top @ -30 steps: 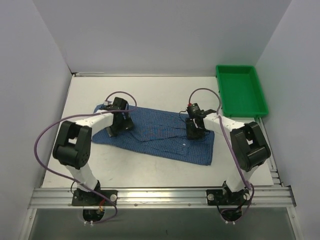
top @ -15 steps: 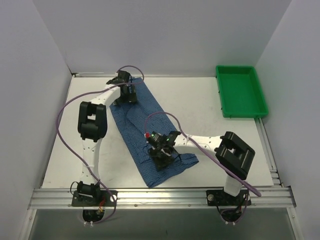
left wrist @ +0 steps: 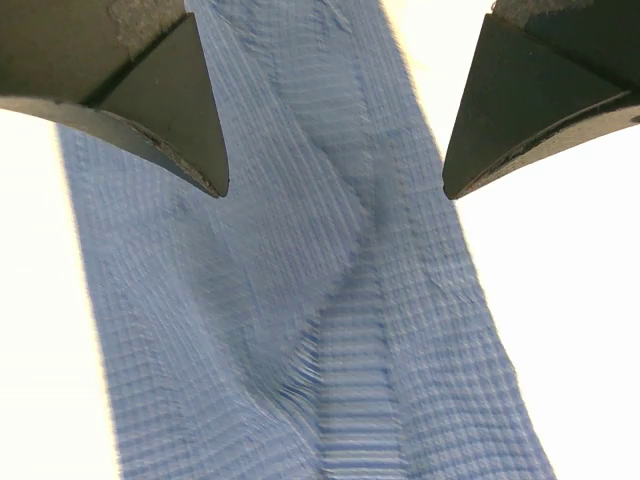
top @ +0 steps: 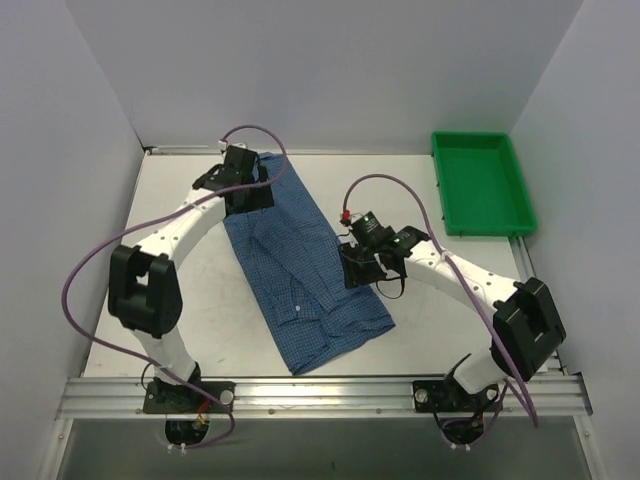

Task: Fold and stack the long sleeve shirts
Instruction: Fold the shirt

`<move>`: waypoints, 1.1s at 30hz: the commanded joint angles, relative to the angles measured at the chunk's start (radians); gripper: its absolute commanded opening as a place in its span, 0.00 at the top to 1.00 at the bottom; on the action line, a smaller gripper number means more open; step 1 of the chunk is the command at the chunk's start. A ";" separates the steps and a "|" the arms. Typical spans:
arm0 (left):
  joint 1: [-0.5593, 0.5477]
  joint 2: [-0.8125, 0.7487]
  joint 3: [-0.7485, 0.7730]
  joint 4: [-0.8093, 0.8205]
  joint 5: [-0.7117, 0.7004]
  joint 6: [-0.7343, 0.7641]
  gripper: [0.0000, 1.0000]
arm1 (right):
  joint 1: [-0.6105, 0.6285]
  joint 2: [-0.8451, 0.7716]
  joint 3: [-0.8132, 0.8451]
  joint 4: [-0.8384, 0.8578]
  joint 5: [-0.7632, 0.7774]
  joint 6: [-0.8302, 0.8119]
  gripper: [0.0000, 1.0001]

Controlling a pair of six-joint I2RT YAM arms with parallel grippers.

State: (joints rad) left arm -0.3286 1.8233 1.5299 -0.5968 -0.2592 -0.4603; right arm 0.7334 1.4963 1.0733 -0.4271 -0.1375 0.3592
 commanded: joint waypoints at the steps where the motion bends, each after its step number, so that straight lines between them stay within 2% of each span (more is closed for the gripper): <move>1: -0.085 -0.070 -0.123 0.035 -0.009 -0.135 0.03 | -0.043 0.018 -0.041 -0.058 0.032 -0.083 0.62; 5: -0.139 -0.059 -0.232 0.094 -0.003 -0.173 0.02 | -0.065 0.067 -0.053 -0.047 0.036 -0.111 0.63; 8: -0.144 0.010 -0.226 0.103 -0.005 -0.178 0.03 | -0.063 0.107 -0.076 -0.022 0.026 -0.098 0.63; 14: -0.139 0.142 -0.168 0.104 -0.012 -0.133 0.03 | -0.011 0.157 -0.121 0.001 0.024 -0.031 0.64; 18: -0.130 0.232 -0.114 0.114 0.000 -0.083 0.03 | 0.082 0.203 -0.136 0.034 -0.007 0.049 0.64; 22: -0.109 0.323 -0.030 0.121 0.023 -0.011 0.03 | 0.194 0.272 -0.099 0.065 -0.014 0.119 0.64; 25: -0.089 0.375 0.048 0.123 0.049 0.035 0.03 | 0.213 0.297 -0.064 0.077 -0.002 0.149 0.64; 29: -0.078 0.335 0.081 0.123 0.081 0.046 0.03 | 0.202 0.254 -0.046 0.076 0.027 0.141 0.64; 32: -0.079 0.204 0.021 0.123 0.095 0.023 0.03 | 0.190 0.167 -0.053 0.068 0.039 0.133 0.63; 33: -0.079 0.114 -0.032 0.123 0.097 0.011 0.03 | 0.175 0.115 -0.058 0.065 0.044 0.133 0.63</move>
State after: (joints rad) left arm -0.4145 2.1078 1.5600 -0.4850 -0.1867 -0.4404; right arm 0.9318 1.7275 1.0245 -0.3206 -0.1181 0.4755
